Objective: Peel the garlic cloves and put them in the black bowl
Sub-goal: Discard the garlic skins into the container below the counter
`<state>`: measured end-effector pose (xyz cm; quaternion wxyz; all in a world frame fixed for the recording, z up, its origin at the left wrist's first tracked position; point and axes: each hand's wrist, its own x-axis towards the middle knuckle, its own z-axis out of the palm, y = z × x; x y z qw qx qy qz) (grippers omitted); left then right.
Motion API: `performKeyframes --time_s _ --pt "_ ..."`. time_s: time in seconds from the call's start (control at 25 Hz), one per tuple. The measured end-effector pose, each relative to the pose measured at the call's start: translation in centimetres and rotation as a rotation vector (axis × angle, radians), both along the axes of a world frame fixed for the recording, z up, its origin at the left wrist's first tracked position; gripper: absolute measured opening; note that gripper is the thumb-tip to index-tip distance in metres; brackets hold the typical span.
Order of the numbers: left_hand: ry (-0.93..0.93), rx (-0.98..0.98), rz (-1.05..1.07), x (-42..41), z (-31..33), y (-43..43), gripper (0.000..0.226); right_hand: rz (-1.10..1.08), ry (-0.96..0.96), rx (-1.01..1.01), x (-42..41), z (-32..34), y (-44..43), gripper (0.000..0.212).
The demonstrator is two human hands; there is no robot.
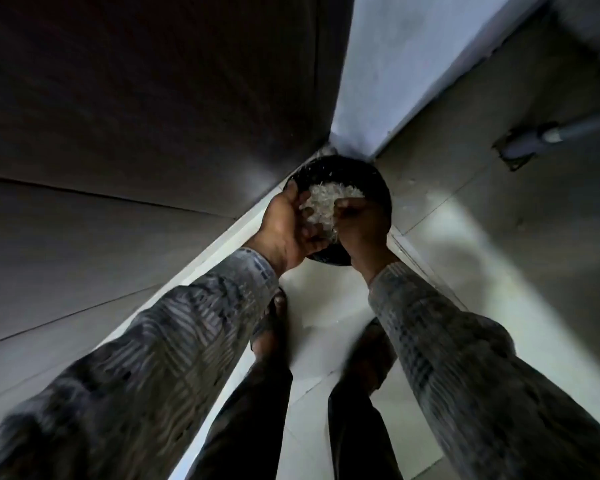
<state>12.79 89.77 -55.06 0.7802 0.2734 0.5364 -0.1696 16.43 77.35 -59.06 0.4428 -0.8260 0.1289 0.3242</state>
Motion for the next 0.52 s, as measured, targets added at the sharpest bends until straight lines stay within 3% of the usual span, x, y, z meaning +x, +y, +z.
performKeyframes --time_s 0.08,0.16,0.24,0.32,0.36,0.4,0.44,0.52 --pt "-0.002 -0.015 0.006 0.1 -2.4 0.0 0.057 0.042 -0.341 0.129 -0.4 0.1 0.6 0.016" --pt "-0.078 -0.050 0.072 1.1 -2.5 -0.4 0.059 0.340 -0.548 0.251 -1.9 0.2 0.5 0.030" --pt "-0.167 0.072 0.074 2.4 -0.4 -1.8 0.066 0.506 -0.505 0.155 -1.4 -1.1 0.4 0.036" --pt "-0.377 0.419 -0.074 3.1 1.3 -3.8 0.063 0.422 -0.405 -0.062 1.2 -1.0 0.1 0.040" --pt "-0.429 0.599 -0.179 2.8 1.2 -4.1 0.061 0.375 -0.365 -0.045 2.0 0.4 0.7 0.047" --pt "-0.415 0.774 -0.273 2.1 0.4 -3.9 0.061 0.260 -0.297 0.103 2.0 2.4 1.8 0.056" --pt "-0.372 0.851 -0.304 1.9 -0.4 -2.8 0.060 0.214 -0.288 0.216 1.6 4.6 2.6 0.065" --pt "-0.297 0.669 -0.123 2.8 -0.3 -1.4 0.057 0.312 -0.509 0.297 0.7 6.6 3.2 0.059"
